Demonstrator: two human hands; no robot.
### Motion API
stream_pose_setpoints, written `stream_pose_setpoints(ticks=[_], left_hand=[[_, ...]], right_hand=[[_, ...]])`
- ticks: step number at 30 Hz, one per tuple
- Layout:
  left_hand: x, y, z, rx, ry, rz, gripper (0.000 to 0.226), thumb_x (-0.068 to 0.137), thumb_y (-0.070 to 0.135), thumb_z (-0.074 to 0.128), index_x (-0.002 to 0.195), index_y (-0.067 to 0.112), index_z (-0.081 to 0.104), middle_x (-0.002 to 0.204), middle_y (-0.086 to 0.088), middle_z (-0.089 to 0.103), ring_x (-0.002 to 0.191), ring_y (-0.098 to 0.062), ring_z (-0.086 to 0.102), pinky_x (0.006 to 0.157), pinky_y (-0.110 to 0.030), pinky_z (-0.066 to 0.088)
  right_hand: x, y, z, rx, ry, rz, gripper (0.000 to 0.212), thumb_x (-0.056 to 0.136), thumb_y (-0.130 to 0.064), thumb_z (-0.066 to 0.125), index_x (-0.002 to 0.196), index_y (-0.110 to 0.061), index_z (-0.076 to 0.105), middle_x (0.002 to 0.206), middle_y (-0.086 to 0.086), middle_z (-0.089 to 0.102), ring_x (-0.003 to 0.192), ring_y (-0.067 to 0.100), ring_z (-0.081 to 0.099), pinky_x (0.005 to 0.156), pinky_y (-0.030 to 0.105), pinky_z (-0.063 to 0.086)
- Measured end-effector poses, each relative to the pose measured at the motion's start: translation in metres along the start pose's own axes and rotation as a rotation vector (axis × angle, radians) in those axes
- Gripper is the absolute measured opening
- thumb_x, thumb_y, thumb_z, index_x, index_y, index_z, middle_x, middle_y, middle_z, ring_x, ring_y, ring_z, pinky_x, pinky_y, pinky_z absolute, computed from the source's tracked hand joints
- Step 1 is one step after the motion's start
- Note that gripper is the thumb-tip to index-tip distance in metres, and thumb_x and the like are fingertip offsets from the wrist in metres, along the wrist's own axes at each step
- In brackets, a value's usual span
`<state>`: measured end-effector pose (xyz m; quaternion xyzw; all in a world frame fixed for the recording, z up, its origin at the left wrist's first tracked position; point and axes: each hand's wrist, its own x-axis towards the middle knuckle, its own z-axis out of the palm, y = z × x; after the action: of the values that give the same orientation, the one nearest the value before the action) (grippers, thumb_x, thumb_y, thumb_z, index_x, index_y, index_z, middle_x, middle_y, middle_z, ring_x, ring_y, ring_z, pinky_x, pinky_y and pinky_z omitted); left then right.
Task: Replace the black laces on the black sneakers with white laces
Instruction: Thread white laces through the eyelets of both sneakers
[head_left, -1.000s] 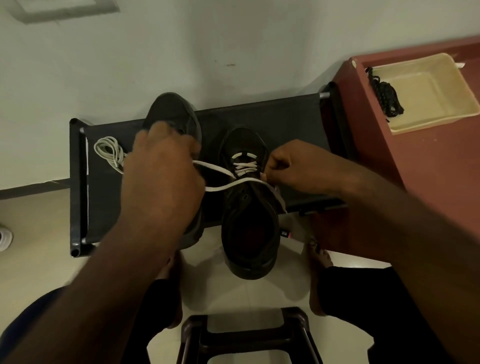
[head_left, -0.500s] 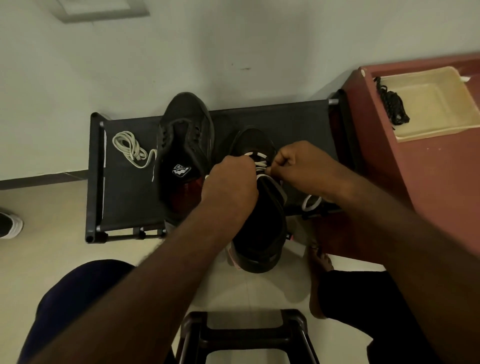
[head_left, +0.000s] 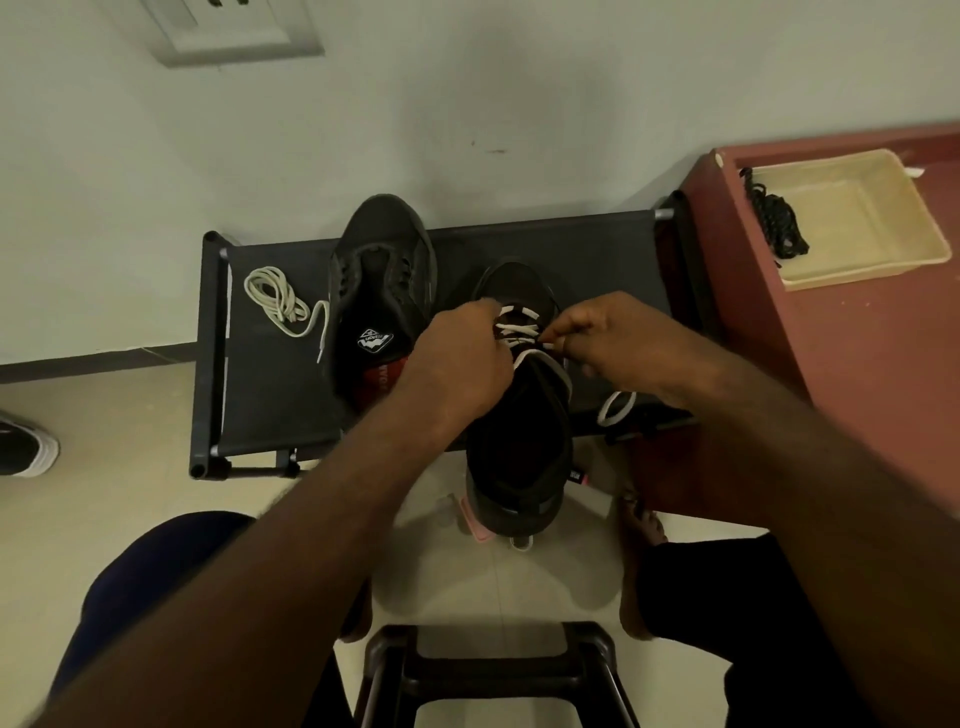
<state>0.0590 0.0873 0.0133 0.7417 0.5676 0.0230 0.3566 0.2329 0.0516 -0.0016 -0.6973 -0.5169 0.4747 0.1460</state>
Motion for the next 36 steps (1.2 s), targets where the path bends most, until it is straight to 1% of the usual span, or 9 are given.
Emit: stream_pose_setpoints(ticks=[5, 10, 14, 17, 24, 28, 30, 33, 36], left_hand=[[-0.011, -0.012, -0.049, -0.189, 0.268, 0.138, 0.033, 0.087, 0.04, 0.07, 0.115, 0.023, 0.07, 0.093, 0.004, 0.067, 0.08, -0.003, 0.061, 0.075, -0.02, 0.049], [-0.018, -0.032, -0.072, -0.126, 0.027, 0.108, 0.033, 0.08, 0.026, 0.08, 0.111, 0.025, 0.069, 0.083, 0.013, 0.065, 0.071, 0.003, 0.061, 0.065, -0.014, 0.048], [-0.009, -0.049, -0.088, -0.418, 0.714, 0.03, 0.019, 0.086, 0.011, 0.063, 0.101, 0.019, 0.072, 0.088, 0.005, 0.068, 0.069, 0.0, 0.062, 0.066, -0.016, 0.052], [-0.01, -0.058, -0.088, -0.416, 0.876, -0.003, 0.03, 0.081, 0.014, 0.062, 0.111, 0.016, 0.067, 0.108, 0.004, 0.062, 0.07, 0.004, 0.056, 0.074, -0.016, 0.051], [-0.051, -0.004, -0.029, -0.099, 0.231, 0.551, 0.046, 0.083, 0.016, 0.067, 0.128, 0.013, 0.06, 0.114, -0.003, 0.058, 0.088, -0.012, 0.056, 0.084, -0.02, 0.044], [-0.074, 0.003, -0.004, -0.126, 0.19, 0.486, 0.029, 0.083, 0.022, 0.057, 0.106, 0.015, 0.072, 0.095, -0.007, 0.064, 0.085, -0.021, 0.06, 0.078, -0.041, 0.052], [-0.078, -0.001, -0.003, -0.212, 0.255, 0.384, 0.024, 0.091, 0.02, 0.055, 0.104, 0.014, 0.074, 0.088, -0.003, 0.068, 0.08, -0.014, 0.064, 0.074, -0.035, 0.054], [-0.073, -0.012, -0.011, -0.68, 0.265, -0.013, 0.017, 0.099, 0.016, 0.055, 0.108, 0.01, 0.068, 0.076, -0.001, 0.069, 0.059, -0.006, 0.062, 0.054, -0.019, 0.05], [-0.063, -0.017, -0.022, -1.136, 0.28, -0.186, 0.015, 0.097, 0.008, 0.057, 0.109, 0.004, 0.065, 0.082, -0.01, 0.072, 0.068, -0.015, 0.067, 0.063, -0.024, 0.056]], right_hand=[[-0.025, -0.002, -0.017, 0.511, 0.065, 0.018, 0.016, 0.097, -0.01, 0.059, 0.108, -0.017, 0.07, 0.071, 0.0, 0.065, 0.05, 0.008, 0.049, 0.042, 0.021, 0.035], [-0.048, -0.014, -0.027, 0.809, 0.152, -0.107, 0.03, 0.097, 0.003, 0.05, 0.118, -0.013, 0.064, 0.093, 0.004, 0.073, 0.057, 0.012, 0.054, 0.046, 0.022, 0.04], [-0.066, -0.02, -0.029, 0.833, 0.172, -0.152, 0.04, 0.096, 0.008, 0.048, 0.126, -0.015, 0.058, 0.105, 0.008, 0.074, 0.061, 0.014, 0.059, 0.048, 0.023, 0.044], [-0.078, -0.029, -0.024, 0.756, 0.159, -0.122, 0.053, 0.091, 0.018, 0.043, 0.132, -0.014, 0.053, 0.113, 0.01, 0.072, 0.066, 0.017, 0.063, 0.051, 0.025, 0.046], [-0.095, -0.056, 0.002, 0.37, 0.111, -0.14, 0.011, 0.1, -0.015, 0.059, 0.111, -0.012, 0.058, 0.096, 0.006, 0.076, 0.057, 0.018, 0.064, 0.047, 0.027, 0.046], [-0.107, -0.051, 0.02, 0.418, 0.167, -0.132, 0.013, 0.094, -0.022, 0.068, 0.092, -0.009, 0.069, 0.07, 0.005, 0.072, 0.045, 0.012, 0.045, 0.042, 0.021, 0.036], [-0.113, -0.042, 0.024, 0.406, 0.095, -0.105, 0.007, 0.095, -0.016, 0.065, 0.098, -0.013, 0.071, 0.071, 0.002, 0.07, 0.048, 0.01, 0.045, 0.044, 0.019, 0.037], [-0.115, -0.026, 0.019, 0.282, -0.03, -0.054, 0.021, 0.101, -0.01, 0.055, 0.107, -0.023, 0.07, 0.081, 0.0, 0.072, 0.055, 0.008, 0.049, 0.048, 0.018, 0.04], [-0.105, -0.015, 0.017, 0.307, 0.096, 0.02, 0.016, 0.101, -0.02, 0.056, 0.095, -0.018, 0.071, 0.07, 0.003, 0.068, 0.045, 0.007, 0.044, 0.041, 0.017, 0.035]])
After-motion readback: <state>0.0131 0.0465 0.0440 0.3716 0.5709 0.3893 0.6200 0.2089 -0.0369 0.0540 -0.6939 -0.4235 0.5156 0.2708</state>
